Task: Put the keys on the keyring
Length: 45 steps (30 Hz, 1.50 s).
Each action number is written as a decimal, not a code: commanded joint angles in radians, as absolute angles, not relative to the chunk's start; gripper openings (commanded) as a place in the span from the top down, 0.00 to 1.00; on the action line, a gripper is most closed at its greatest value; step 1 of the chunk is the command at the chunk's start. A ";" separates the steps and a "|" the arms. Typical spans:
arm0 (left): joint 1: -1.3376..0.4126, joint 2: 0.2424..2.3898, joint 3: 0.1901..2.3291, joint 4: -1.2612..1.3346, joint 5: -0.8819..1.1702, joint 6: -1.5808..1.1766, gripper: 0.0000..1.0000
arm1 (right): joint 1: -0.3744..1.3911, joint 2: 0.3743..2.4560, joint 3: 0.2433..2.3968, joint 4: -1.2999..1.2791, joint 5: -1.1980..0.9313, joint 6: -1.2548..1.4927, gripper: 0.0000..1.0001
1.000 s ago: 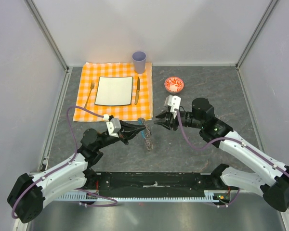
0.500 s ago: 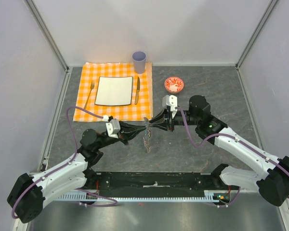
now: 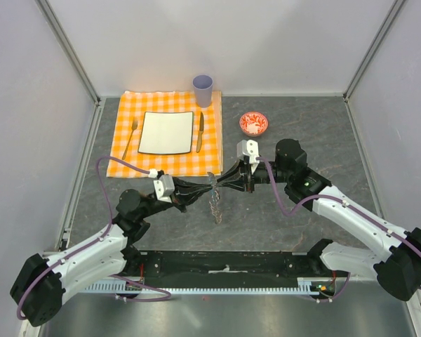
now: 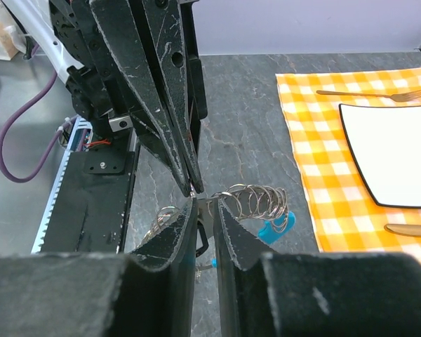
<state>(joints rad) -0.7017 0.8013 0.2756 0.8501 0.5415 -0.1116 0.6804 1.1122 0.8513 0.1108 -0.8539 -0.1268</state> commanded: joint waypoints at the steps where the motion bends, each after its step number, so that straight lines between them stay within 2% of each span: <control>1: -0.699 0.781 0.279 0.950 0.531 -0.094 0.98 | 0.680 1.104 0.847 0.123 -0.893 -0.137 0.78; 45: -0.699 0.802 0.279 0.968 0.534 -0.092 0.98 | 0.680 1.140 0.857 0.140 -0.988 -0.114 0.76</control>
<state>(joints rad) -0.7017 0.8116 0.2729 0.8780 0.5423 -0.1120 0.6724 1.1404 0.8513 0.1184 -0.9382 -0.1181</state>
